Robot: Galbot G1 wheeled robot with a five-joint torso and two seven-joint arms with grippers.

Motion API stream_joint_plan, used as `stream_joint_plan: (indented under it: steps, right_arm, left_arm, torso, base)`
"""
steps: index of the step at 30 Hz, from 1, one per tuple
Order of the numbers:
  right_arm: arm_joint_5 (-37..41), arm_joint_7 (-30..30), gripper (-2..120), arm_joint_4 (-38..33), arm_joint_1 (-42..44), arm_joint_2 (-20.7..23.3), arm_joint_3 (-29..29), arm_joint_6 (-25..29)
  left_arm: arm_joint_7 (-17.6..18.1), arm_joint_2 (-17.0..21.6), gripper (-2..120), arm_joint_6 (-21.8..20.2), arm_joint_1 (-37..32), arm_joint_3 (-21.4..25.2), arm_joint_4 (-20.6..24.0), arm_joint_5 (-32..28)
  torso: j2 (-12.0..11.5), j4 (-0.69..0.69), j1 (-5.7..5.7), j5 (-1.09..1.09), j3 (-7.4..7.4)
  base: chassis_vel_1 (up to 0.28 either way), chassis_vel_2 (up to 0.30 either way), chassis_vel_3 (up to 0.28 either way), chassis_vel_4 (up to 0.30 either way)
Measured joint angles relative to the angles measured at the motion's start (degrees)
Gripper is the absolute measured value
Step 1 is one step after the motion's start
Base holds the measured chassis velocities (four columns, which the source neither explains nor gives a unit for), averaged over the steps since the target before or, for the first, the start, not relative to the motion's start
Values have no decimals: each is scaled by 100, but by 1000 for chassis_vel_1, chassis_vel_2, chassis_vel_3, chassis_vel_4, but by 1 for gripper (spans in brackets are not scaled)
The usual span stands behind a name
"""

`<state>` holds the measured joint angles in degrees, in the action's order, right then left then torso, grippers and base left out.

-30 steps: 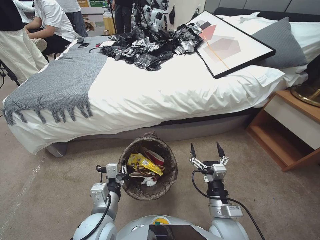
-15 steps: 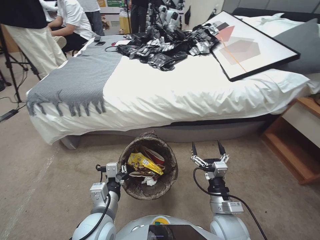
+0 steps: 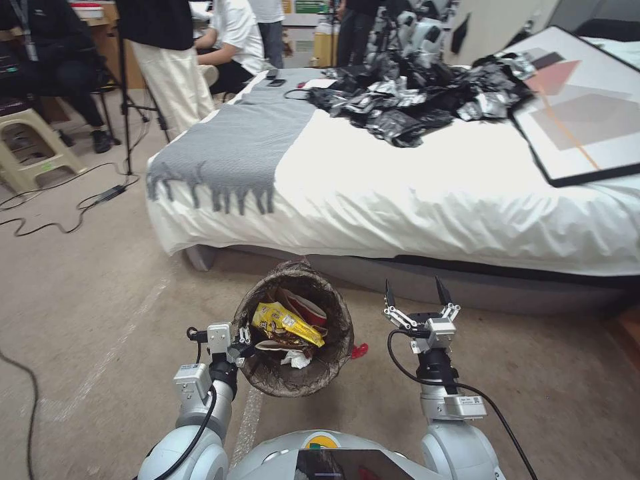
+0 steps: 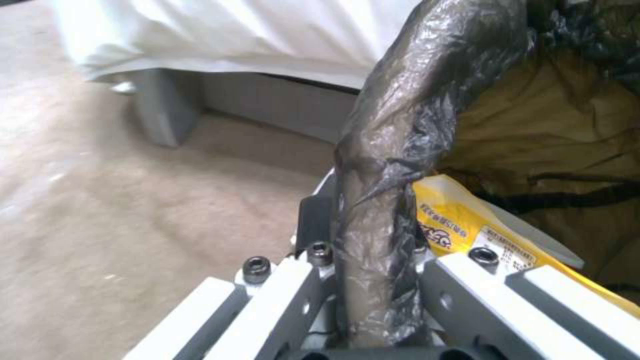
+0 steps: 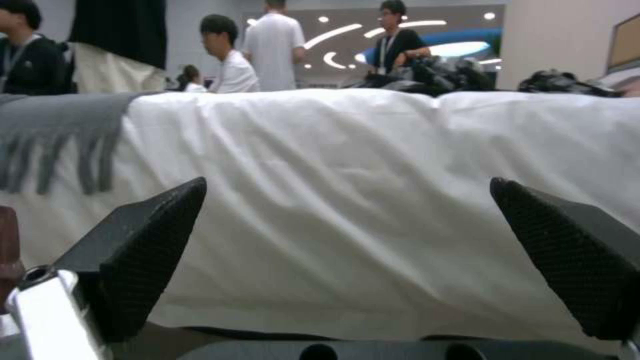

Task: Pick up the trash bin, then pick up the garbage from the floor and place it into the trash bin.

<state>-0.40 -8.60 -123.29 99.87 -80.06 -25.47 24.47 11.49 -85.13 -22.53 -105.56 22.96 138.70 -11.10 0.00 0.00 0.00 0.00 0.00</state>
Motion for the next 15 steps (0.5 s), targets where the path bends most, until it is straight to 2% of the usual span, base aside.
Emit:
stream_joint_plan:
  steps: [15]
  right_arm:
    - [2, -3, 100, 20, -56, 11, -25, -53]
  left_arm:
    - [12, 8, 0, -62, 8, 34, 98, -81]
  torso:
    - [0, -1, 0, 0, 0]
  base:
    - [127, 119, 123, 122]
